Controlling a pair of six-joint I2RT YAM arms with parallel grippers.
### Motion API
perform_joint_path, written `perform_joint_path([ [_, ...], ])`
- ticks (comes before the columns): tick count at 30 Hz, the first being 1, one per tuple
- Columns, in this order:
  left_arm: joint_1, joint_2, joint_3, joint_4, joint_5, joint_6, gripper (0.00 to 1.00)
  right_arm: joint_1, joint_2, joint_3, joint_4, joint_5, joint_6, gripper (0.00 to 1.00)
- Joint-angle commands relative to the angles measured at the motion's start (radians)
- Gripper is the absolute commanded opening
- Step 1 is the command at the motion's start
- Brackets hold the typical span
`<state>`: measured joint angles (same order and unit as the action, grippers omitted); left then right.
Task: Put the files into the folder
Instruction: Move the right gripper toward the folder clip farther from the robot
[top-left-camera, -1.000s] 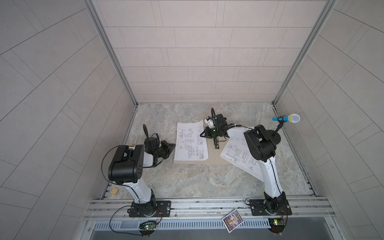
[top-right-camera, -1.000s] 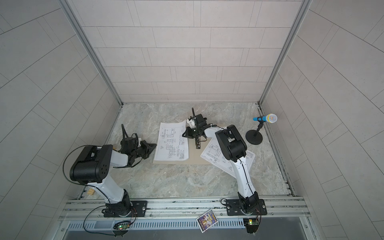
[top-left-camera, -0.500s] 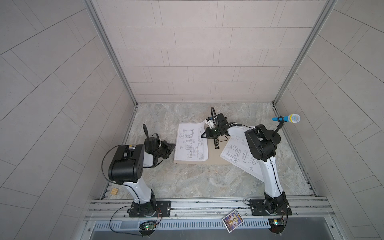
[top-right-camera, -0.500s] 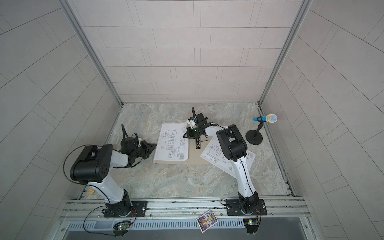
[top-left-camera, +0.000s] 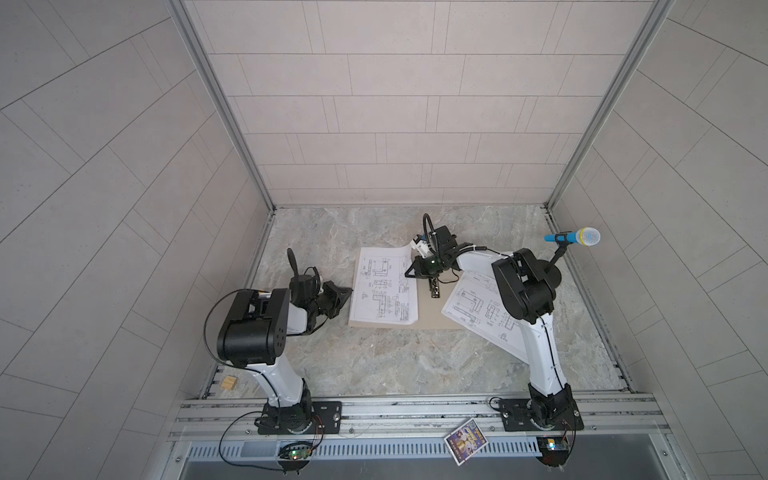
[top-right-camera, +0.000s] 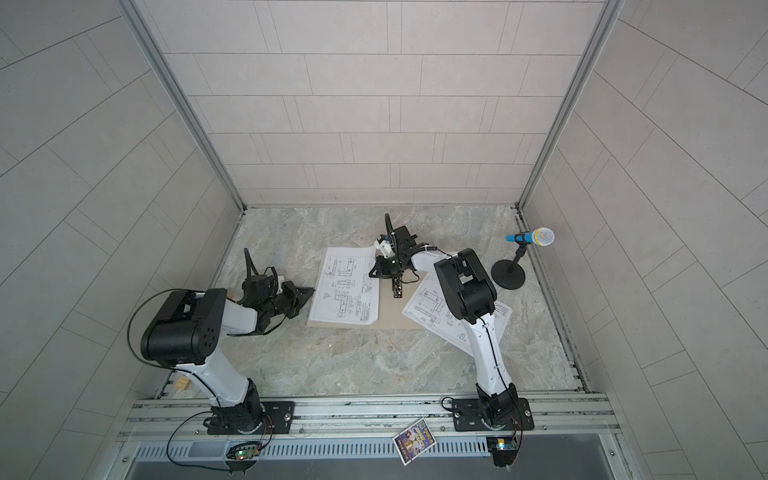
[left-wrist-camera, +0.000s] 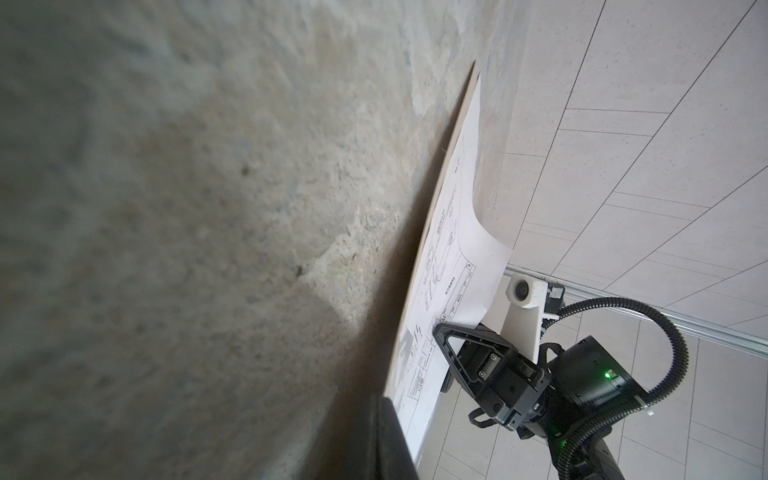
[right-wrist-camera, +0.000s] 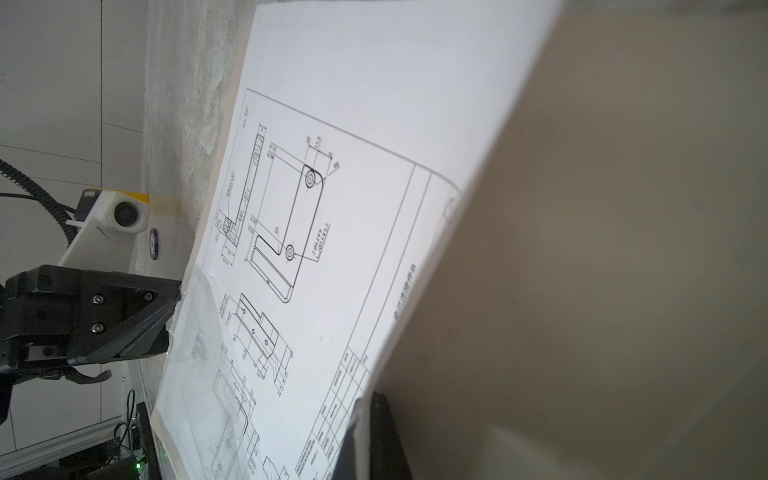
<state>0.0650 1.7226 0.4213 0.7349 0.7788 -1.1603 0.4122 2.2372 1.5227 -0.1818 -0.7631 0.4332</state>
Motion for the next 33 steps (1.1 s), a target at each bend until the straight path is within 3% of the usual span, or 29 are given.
perform_joint_path([
  [1, 0.000, 0.006, -0.009, 0.046, 0.005, -0.002, 0.00, -0.004, -0.019, 0.007, -0.082, 0.000, -0.045, 0.00],
  [13, 0.001, 0.020, -0.007, 0.074, 0.009, -0.013, 0.00, 0.041, 0.047, 0.141, -0.163, 0.007, -0.077, 0.00],
  [25, 0.001, 0.027, -0.009, 0.089, 0.010, -0.021, 0.00, 0.014, 0.010, 0.102, -0.216, 0.075, -0.088, 0.00],
  [28, 0.001, 0.035, -0.009, 0.099, 0.008, -0.024, 0.00, 0.008, -0.004, 0.091, -0.216, 0.093, -0.081, 0.12],
  [29, 0.000, 0.038, -0.009, 0.106, 0.011, -0.025, 0.00, 0.008, -0.002, 0.092, -0.216, 0.102, -0.075, 0.27],
  [30, 0.000, 0.038, -0.009, 0.107, 0.013, -0.029, 0.00, 0.008, -0.001, 0.093, -0.216, 0.109, -0.069, 0.35],
  [33, -0.001, 0.035, -0.010, 0.106, 0.011, -0.027, 0.00, 0.008, -0.008, 0.096, -0.209, 0.113, -0.057, 0.45],
])
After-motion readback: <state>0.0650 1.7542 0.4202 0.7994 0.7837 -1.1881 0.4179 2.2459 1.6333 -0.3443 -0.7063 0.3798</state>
